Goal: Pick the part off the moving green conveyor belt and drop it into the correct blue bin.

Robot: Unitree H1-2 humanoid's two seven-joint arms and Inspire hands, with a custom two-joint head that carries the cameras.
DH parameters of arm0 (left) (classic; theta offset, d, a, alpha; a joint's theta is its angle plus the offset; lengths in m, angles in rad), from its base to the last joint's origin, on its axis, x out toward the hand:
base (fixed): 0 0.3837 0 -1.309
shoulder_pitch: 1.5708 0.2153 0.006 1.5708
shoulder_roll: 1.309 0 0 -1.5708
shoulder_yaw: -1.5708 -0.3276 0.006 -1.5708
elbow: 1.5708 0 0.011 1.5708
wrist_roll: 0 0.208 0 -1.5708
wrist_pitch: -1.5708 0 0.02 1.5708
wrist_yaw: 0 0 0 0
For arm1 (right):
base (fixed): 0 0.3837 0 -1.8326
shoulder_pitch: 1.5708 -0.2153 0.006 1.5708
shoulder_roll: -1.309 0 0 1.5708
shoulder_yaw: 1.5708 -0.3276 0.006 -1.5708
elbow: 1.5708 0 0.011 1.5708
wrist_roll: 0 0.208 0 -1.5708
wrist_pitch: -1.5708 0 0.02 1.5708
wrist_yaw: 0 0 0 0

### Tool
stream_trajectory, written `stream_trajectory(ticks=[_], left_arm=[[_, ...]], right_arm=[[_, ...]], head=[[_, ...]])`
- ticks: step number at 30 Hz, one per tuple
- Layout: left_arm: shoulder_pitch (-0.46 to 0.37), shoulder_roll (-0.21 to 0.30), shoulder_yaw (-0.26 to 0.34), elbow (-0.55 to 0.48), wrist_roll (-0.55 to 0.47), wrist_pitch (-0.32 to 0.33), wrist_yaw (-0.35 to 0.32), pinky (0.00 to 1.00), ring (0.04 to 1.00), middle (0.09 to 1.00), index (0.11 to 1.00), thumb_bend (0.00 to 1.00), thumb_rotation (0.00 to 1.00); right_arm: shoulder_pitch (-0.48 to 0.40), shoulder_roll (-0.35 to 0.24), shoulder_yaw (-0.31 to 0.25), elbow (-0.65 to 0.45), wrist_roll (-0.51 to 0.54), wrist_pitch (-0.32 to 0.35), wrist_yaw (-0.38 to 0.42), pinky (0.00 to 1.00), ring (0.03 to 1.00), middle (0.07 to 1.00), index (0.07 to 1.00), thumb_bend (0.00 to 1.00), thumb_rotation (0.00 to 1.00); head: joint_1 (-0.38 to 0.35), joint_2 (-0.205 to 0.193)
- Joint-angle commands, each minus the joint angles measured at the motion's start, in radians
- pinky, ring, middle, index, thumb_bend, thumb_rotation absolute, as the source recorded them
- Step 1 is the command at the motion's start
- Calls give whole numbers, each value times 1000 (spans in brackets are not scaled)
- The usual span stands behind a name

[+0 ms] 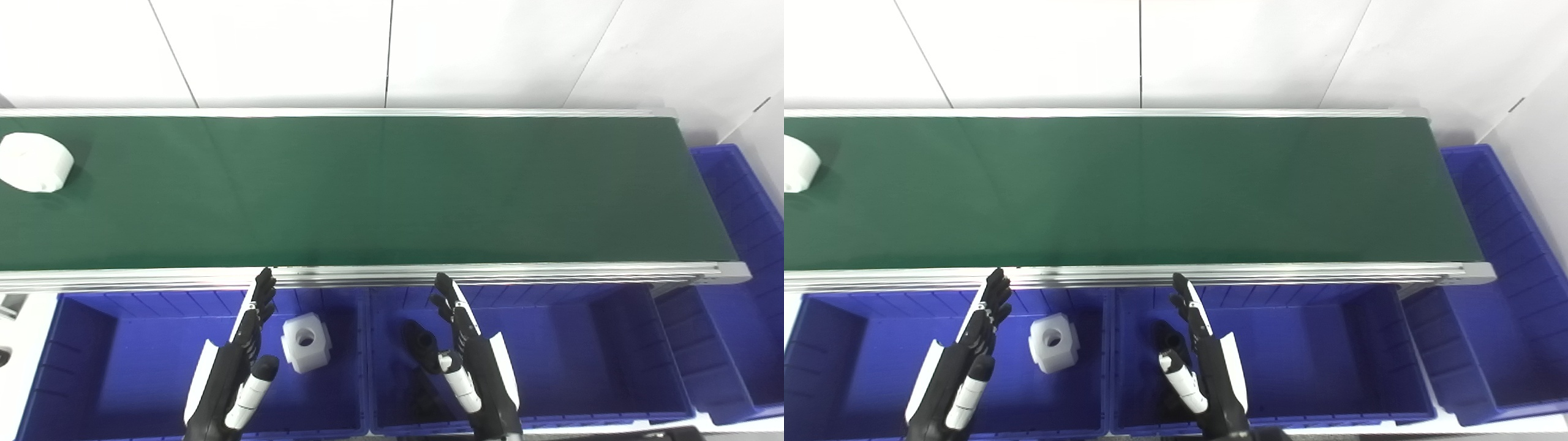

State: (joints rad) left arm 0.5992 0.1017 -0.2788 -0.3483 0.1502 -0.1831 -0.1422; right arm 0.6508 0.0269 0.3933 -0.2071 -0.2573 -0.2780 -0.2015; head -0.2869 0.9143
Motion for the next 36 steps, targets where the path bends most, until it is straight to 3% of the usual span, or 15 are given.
stream_trajectory(ticks=[1,5,11,20,36], left_arm=[[10,-8,-7,-13,10,-24,12,971,1000,1000,1000,775,967],[10,-14,-9,10,29,-63,22,956,991,1000,1000,771,976],[-1,-11,-6,45,37,-127,29,943,985,1000,1000,778,955],[2,-14,-6,36,35,-111,28,966,994,1000,1000,802,961],[11,-7,11,22,22,-115,34,939,984,1000,1000,782,972]], right_arm=[[21,74,52,-28,9,-29,9,939,930,961,974,841,1000],[22,61,43,-21,13,-41,10,938,933,958,976,843,1000],[23,60,36,-18,5,-39,5,943,931,950,964,864,1000],[16,56,38,2,16,-73,6,937,934,958,974,834,1000],[12,58,35,1,26,-65,10,938,934,959,977,832,1000]], head=[[20,-6],[64,-22],[50,-27],[44,-33],[62,-35]])
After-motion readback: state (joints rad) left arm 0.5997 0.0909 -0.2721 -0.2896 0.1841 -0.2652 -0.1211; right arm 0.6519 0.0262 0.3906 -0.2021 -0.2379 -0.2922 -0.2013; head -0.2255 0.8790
